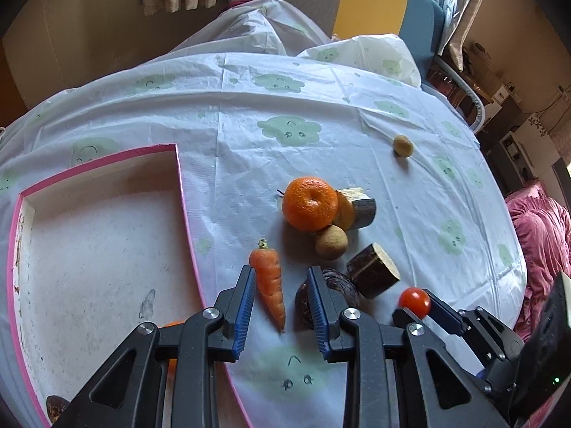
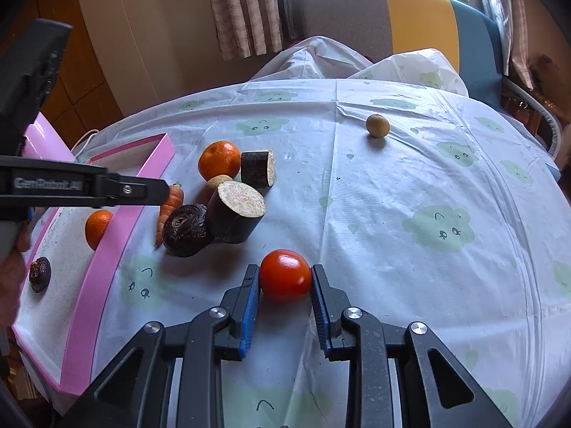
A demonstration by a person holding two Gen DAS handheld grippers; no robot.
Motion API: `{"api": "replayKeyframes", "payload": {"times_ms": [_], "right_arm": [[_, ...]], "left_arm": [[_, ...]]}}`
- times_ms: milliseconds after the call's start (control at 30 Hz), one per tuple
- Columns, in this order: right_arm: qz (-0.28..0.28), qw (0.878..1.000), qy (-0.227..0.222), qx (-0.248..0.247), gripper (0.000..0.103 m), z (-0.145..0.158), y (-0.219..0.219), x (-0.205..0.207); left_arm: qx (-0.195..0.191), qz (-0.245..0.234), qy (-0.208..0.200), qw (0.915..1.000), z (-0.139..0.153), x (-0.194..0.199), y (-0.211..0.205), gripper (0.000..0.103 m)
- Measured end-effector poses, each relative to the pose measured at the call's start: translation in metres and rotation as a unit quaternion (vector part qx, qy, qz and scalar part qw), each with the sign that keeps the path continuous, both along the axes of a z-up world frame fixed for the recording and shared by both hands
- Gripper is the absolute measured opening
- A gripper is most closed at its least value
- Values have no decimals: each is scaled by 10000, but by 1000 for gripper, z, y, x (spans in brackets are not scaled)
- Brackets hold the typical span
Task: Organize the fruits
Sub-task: 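Grasp the carrot with the left gripper while the right gripper holds the tomato, then carry the carrot into the tray and open the left gripper while the right gripper holds the tomato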
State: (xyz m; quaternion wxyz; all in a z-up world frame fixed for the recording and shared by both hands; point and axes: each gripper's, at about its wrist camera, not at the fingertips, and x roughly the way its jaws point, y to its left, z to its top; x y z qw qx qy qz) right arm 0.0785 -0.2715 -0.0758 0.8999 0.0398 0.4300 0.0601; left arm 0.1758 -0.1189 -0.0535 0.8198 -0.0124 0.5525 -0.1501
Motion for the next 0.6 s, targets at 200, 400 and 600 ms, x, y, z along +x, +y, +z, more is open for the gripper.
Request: {"api": "replayKeyframes", "payload": {"times_ms": [200, 400, 600], "right_arm": [[2, 10000, -4, 65, 29, 0, -2, 0], [38, 10000, -1, 39, 29, -1, -1, 1], [7, 9999, 31, 142, 29, -2, -3, 2]], "left_arm": [[229, 76, 157, 9996, -17, 14, -5, 25], [342, -57, -132, 9993, -18, 5, -10, 20], [112, -26, -250, 9996, -5, -13, -1, 20]]}}
